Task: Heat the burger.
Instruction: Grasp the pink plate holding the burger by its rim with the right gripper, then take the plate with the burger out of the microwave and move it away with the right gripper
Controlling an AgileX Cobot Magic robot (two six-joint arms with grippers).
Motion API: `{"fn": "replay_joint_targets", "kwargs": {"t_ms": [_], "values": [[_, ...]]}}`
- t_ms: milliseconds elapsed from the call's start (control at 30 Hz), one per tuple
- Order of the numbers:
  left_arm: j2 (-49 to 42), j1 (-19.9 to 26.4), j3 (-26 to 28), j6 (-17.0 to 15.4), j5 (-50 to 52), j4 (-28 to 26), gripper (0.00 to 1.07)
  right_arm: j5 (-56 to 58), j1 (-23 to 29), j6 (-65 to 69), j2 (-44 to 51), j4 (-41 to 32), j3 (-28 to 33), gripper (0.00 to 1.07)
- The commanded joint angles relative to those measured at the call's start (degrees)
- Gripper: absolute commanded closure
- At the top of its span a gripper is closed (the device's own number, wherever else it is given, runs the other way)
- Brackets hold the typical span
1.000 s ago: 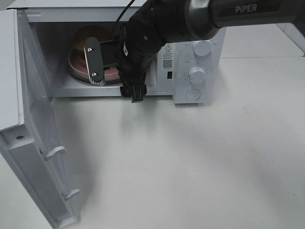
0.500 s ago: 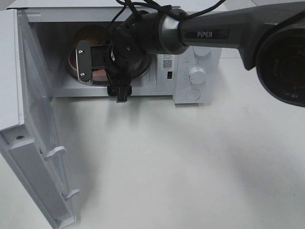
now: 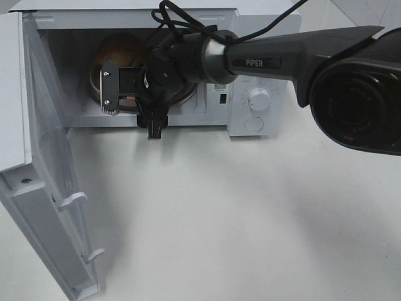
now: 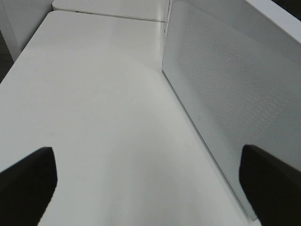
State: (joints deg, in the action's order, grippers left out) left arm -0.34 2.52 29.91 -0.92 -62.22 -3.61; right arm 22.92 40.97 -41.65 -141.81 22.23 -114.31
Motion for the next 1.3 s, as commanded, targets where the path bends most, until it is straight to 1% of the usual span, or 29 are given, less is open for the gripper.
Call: {"fn": "replay_joint_targets", "kwargs": {"t_ms": [33, 67, 133, 167, 200, 233, 267, 300, 700, 1033, 1267, 1300], "values": [[-0.4, 0.06, -0.29, -0.46, 0.8, 0.23, 0.09, -1.6, -0.11, 1.72, 0.17, -1.09, -0.46, 0.54], [-0.4, 0.06, -0.29, -0.46, 0.8, 0.23, 0.09, -1.6, -0.11, 1.72, 0.17, -1.09, -0.46, 0.54], [-0.4, 0.06, -0.29, -0.46, 0.8, 0.23, 0.09, -3.15, -0.11, 4.24, 0.17, -1.83, -0.46, 0.83], [-0.4, 0.06, -0.29, -0.46, 0.8, 0.23, 0.09, -3.15, -0.11, 4.24, 0.17, -1.83, -0.46, 0.83], [-0.4, 0.06, -0.29, -0.46, 0.8, 0.23, 0.09, -3.15, -0.11, 4.47, 0.17, -1.83, -0.46, 0.89], [-0.4, 0.06, -0.29, -0.46, 0.8, 0.23, 0.09, -3.15, -0.11, 4.47, 0.17, -1.83, -0.46, 0.89], [-0.4, 0.06, -0.29, -0.46, 0.8, 0.23, 0.09, -3.09, -0.11, 4.93, 0.17, -1.83, -0.46, 1.0], [-0.4, 0.06, -0.29, -0.46, 0.8, 0.23, 0.09, -2.64, -0.11, 5.04, 0.17, -1.83, -0.46, 1.07], [-0.4, 0.06, -0.29, -0.46, 0.8, 0.23, 0.09, 3.21, 0.57, 4.76, 1.09, -1.66, -0.46, 1.07], [-0.4, 0.06, -0.29, -0.46, 0.8, 0.23, 0.09, 4.24, 2.23, 3.72, 3.55, -0.97, -0.11, 1.07], [-0.4, 0.06, -0.29, -0.46, 0.8, 0.23, 0.09, 4.81, 2.86, 3.5, 6.25, -0.17, 2.75, 1.07], [-0.4, 0.06, -0.29, -0.46, 0.8, 0.23, 0.09, 4.81, 2.98, 3.44, 7.1, -0.11, 3.95, 1.07]]}}
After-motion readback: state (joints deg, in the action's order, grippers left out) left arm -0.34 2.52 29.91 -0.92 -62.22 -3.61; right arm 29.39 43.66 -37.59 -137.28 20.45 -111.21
